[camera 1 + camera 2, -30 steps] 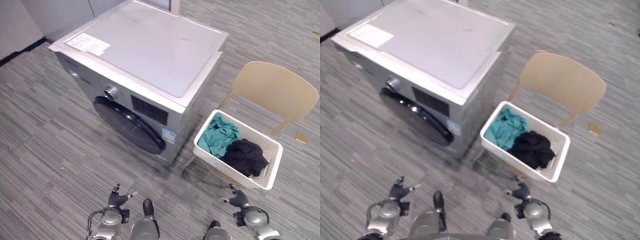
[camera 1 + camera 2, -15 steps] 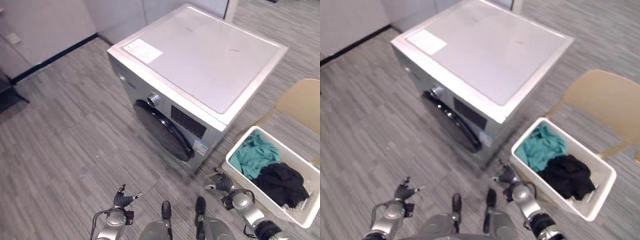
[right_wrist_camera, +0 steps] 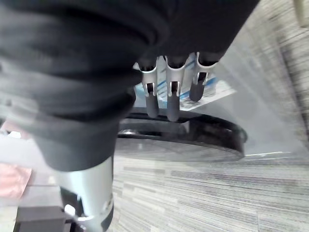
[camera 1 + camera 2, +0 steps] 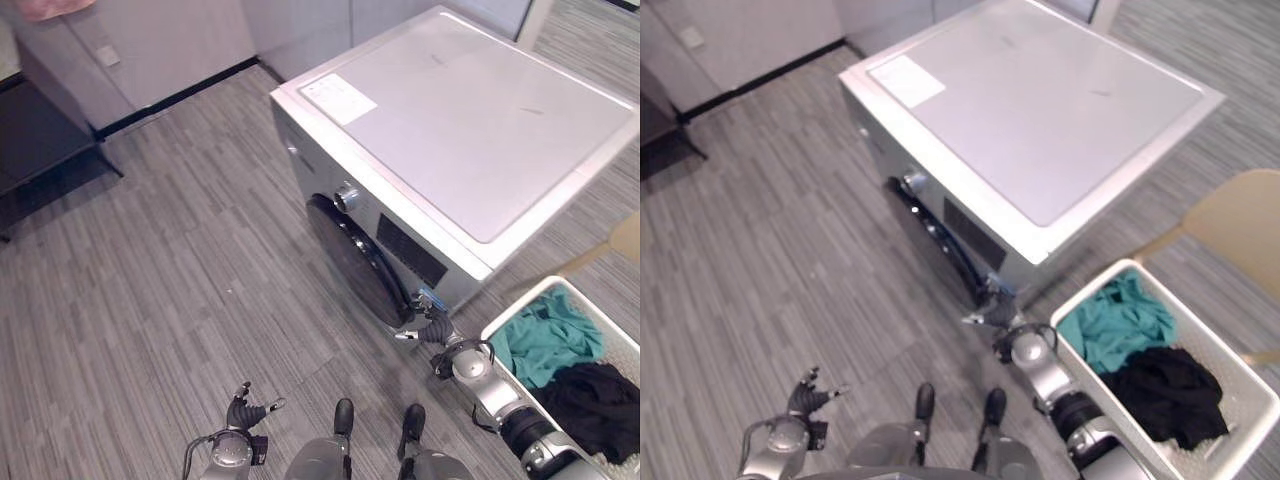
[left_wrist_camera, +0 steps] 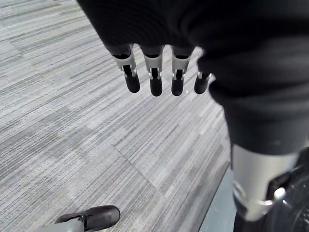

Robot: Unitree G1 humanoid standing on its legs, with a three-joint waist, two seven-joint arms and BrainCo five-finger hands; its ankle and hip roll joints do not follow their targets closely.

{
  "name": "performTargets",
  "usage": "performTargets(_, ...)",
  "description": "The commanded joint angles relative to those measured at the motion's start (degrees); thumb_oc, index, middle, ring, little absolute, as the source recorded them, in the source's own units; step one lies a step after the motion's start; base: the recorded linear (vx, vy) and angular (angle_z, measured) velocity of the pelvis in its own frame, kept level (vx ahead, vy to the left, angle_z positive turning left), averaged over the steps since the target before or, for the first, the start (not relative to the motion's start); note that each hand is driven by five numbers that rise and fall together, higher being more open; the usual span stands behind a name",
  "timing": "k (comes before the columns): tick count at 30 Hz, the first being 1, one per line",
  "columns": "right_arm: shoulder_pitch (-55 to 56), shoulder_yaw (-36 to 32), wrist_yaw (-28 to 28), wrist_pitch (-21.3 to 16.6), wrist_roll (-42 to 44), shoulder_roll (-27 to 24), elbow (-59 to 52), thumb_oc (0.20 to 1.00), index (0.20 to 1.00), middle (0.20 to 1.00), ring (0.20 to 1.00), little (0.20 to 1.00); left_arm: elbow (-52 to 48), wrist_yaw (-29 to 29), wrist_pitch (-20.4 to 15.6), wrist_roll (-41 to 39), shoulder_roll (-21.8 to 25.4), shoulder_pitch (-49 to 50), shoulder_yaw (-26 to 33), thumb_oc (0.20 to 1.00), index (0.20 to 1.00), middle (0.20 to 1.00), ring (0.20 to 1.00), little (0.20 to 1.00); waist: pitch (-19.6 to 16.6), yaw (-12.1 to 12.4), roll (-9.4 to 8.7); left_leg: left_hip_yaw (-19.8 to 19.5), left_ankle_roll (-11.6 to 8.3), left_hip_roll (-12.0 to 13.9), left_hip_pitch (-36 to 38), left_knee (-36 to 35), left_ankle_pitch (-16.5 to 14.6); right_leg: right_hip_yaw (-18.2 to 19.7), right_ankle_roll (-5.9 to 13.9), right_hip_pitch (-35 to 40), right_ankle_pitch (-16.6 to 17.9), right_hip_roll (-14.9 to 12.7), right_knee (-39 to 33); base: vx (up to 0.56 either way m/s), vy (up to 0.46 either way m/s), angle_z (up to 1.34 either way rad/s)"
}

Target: Grab the laundry basket,head to the washer,open it,put in the laundry and shut it.

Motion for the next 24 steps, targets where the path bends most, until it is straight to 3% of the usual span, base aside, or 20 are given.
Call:
performTargets(1,-2.4,-1.2,-3.7,-2.1,0.3,0.5,-3.7,1.0,1.0,1.0,1.0,1.0,0.0,1.5,-1.9,0.6,3.0,-1.6,-0.3,1.0,1.0,1.0,1.0,1.0,-0.2,1.5,-2.74,-0.1,-0.03,-1.9,-2.2,2.1,-3.5,3.0,4.58,-1.4,-10.4,-4.1,6.4,-0.01,0.017,0.24)
performTargets(4,-7.6,-3.9,-8.7,-2.1,1.6,1.0,-1.3,1.0,1.0,1.0,1.0,1.0,-2.9,2.6,-2.8,-0.8,4.1,-2.6,-1.1,1.0,1.0,1.0,1.0,1.0,2.1,3.2,-2.77,-1.0,-0.03,-2.1,-5.4,3.4,-3.2,2.1,4.54,-3.8,-10.0,-4.5,7.2,-0.08,0.029,0.2)
performTargets(9,-12.1,-3.2,-10.2,-2.0,3.6,1.9,1.9,1.0,1.0,1.0,1.0,1.0,-3.7,3.4,-3.4,-2.4,4.6,-4.2,-2.3,1.0,1.0,1.0,1.0,1.0,4.1,4.8,-2.79,-1.7,-0.1,-2.2,-8.7,5.5,-3.0,1.6,4.29,-5.9,-9.8,-5.0,8.3,-0.07,0.015,0.07)
performTargets(16,-14.4,3.2,-6.7,-3.1,8.1,7.1,0.8,1.0,1.0,1.0,1.0,1.0,-2.1,4.9,-3.1,-4.3,4.2,-7.5,-3.1,1.0,1.0,1.0,1.0,1.0,6.8,7.0,-3.22,-3.4,-0.23,-2.5,-11.3,7.2,-2.8,0.5,3.85,-7.5,-10.2,-5.5,10.2,-0.02,0.009,0.08)
performTargets(17,-14.8,9.3,-3.1,-4.0,9.9,11.2,-2.7,1.0,1.0,1.0,1.0,1.0,-1.6,5.1,-2.7,-4.5,3.8,-8.5,-4.2,1.0,1.0,1.0,1.0,1.0,7.5,8.5,-3.2,-4.7,-0.44,-2.7,-11.8,7.3,-2.5,-0.8,3.79,-7.7,-10.7,-5.7,11.0,0.0,0.0,0.0)
performTargets(21,-19.7,13.6,-0.9,-4.8,11.5,14.2,-3.6,1.0,1.0,1.0,1.0,1.0,-1.2,5.1,-2.8,-4.5,4.0,-10.0,-6.2,1.0,1.0,1.0,1.0,1.0,8.1,10.6,-2.94,-6.2,-0.74,-3.1,-12.4,7.6,-2.3,-2.2,3.64,-7.9,-11.3,-6.1,11.9,-0.01,-0.031,0.18)
performTargets(24,-39.0,12.7,-4.2,-8.0,15.3,16.5,-6.3,1.0,1.0,1.0,1.0,1.0,-1.1,5.6,-4.8,-5.7,5.2,-14.9,-10.2,1.0,1.0,1.0,1.0,1.0,8.4,15.4,-2.38,-10.1,-1.47,-4.3,-14.3,8.3,-1.6,-6.0,3.36,-7.7,-12.0,-6.6,12.6,0.01,-0.1,0.68)
